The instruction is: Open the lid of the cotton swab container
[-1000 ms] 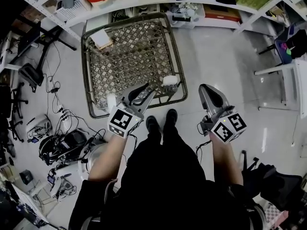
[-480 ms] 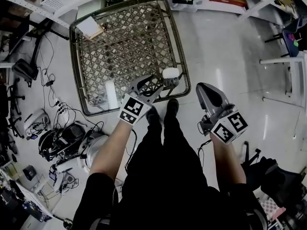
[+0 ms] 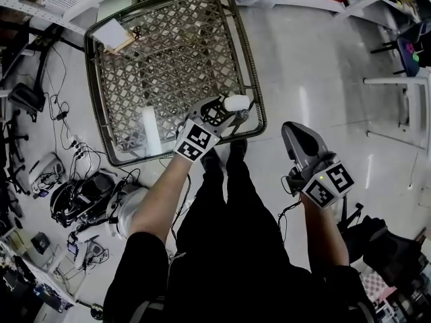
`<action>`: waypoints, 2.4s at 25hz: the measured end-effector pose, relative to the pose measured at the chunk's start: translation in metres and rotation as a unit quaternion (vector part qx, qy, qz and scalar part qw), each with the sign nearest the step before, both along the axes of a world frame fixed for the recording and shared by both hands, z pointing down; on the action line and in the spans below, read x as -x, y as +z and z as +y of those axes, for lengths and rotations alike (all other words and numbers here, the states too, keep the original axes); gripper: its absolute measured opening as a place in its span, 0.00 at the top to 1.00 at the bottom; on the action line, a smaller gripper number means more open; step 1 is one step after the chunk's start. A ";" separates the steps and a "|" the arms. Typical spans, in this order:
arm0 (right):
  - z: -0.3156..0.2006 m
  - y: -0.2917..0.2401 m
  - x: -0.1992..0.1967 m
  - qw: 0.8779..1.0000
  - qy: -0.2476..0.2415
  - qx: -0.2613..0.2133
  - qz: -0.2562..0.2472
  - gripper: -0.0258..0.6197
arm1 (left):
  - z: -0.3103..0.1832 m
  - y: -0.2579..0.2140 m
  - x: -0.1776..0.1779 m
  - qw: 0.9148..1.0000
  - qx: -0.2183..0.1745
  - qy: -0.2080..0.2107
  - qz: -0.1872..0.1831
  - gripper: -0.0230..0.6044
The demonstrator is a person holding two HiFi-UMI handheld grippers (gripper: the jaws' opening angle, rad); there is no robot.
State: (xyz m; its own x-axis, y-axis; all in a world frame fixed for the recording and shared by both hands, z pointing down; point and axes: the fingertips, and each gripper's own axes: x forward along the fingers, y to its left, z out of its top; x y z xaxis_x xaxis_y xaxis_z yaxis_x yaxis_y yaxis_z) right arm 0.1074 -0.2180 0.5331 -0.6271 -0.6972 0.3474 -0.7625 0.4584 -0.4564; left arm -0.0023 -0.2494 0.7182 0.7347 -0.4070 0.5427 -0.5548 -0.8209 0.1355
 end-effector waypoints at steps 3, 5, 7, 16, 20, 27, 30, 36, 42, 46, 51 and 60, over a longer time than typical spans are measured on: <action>-0.003 0.003 -0.004 1.000 0.005 0.003 0.000 0.94 | -0.005 0.007 -0.005 1.000 0.004 0.004 -0.003 0.58; -0.003 0.005 -0.005 1.000 0.005 0.005 0.001 0.94 | -0.005 0.012 -0.006 1.000 0.008 0.005 -0.009 0.58; -0.003 0.008 -0.005 1.000 0.006 0.009 0.002 0.94 | -0.004 0.019 -0.007 1.000 0.014 0.008 -0.019 0.58; -0.005 0.016 -0.006 1.000 0.017 0.022 -0.001 0.94 | 0.024 0.028 -0.023 0.999 0.029 0.037 -0.028 0.58; -0.004 0.019 -0.007 0.999 0.020 0.025 0.000 0.94 | 0.007 0.030 -0.032 0.998 0.014 0.034 -0.041 0.58; 0.004 0.018 -0.004 0.999 0.021 0.032 -0.002 0.94 | -0.001 0.044 -0.052 0.994 -0.021 0.057 -0.089 0.60; 0.008 0.016 -0.009 0.999 0.024 0.033 0.000 0.94 | 0.000 0.050 -0.053 0.994 -0.022 0.054 -0.095 0.61; 0.013 0.020 -0.015 0.999 0.030 0.038 0.003 0.94 | -0.002 0.049 -0.053 0.994 -0.018 0.055 -0.093 0.63; 0.016 0.019 -0.010 0.999 0.022 0.032 -0.002 0.94 | 0.004 0.039 -0.054 0.996 -0.014 0.054 -0.075 0.64; 0.018 0.012 -0.009 1.000 0.021 0.023 -0.003 0.94 | 0.014 0.014 -0.055 0.996 -0.015 0.065 -0.062 0.64; 0.015 -0.013 0.005 1.000 0.010 -0.004 -0.003 0.94 | 0.018 -0.025 -0.040 0.994 -0.026 0.077 -0.067 0.64; 0.010 -0.055 0.025 0.999 -0.021 -0.047 0.008 0.94 | 0.025 -0.095 -0.013 0.997 -0.018 0.044 -0.061 0.64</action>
